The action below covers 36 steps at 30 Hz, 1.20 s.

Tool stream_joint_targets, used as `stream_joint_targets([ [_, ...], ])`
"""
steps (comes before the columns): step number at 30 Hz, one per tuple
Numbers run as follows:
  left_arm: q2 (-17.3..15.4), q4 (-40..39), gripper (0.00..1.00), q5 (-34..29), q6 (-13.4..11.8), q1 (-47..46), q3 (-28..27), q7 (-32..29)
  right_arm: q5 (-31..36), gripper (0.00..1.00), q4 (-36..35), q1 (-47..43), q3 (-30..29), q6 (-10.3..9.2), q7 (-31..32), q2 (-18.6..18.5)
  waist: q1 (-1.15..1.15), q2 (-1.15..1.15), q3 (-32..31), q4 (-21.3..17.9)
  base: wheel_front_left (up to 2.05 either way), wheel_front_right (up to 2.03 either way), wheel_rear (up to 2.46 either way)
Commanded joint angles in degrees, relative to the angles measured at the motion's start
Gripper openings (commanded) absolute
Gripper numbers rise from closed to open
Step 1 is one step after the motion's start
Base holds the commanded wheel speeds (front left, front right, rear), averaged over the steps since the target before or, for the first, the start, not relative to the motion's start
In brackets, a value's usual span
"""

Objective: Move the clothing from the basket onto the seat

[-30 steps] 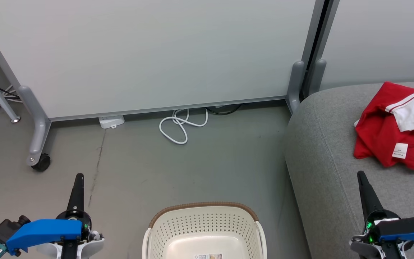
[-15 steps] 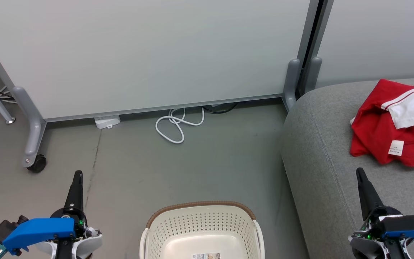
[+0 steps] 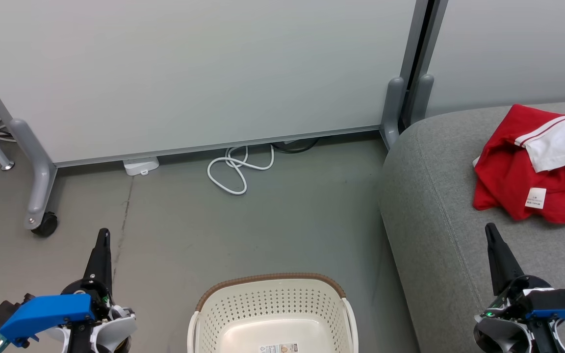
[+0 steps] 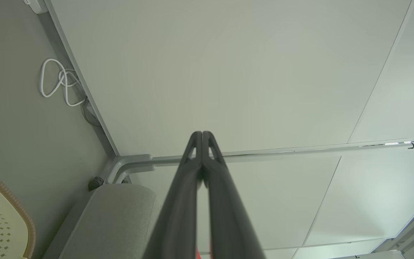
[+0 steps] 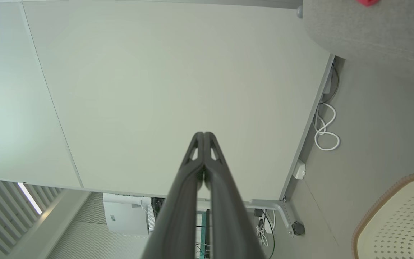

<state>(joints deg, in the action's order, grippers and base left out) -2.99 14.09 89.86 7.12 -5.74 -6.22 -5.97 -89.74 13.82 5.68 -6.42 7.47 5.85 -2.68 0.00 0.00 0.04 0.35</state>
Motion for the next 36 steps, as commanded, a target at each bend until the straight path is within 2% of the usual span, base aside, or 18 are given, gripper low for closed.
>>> stream_joint_targets([
  [1,0.1,0.0,0.0,1.1,0.6,-0.8,-0.2,-0.4,-1.3,0.0,0.2,0.7,-0.2,0.03,0.5,-0.4,0.0,0.0,0.0,-0.1,0.0,0.0,0.0],
  [6,0.2,0.0,0.0,2.7,0.6,-0.9,-0.5,-0.8,-2.9,0.0,0.4,1.1,-0.2,0.04,0.9,-0.4,0.0,0.0,0.1,-0.3,0.0,0.0,0.0],
  [36,0.2,0.0,0.0,2.6,0.6,-0.8,-0.5,-0.8,-2.7,0.0,0.4,1.0,-0.2,0.03,0.9,-0.4,0.0,0.0,0.1,-0.3,0.0,0.0,0.0],
])
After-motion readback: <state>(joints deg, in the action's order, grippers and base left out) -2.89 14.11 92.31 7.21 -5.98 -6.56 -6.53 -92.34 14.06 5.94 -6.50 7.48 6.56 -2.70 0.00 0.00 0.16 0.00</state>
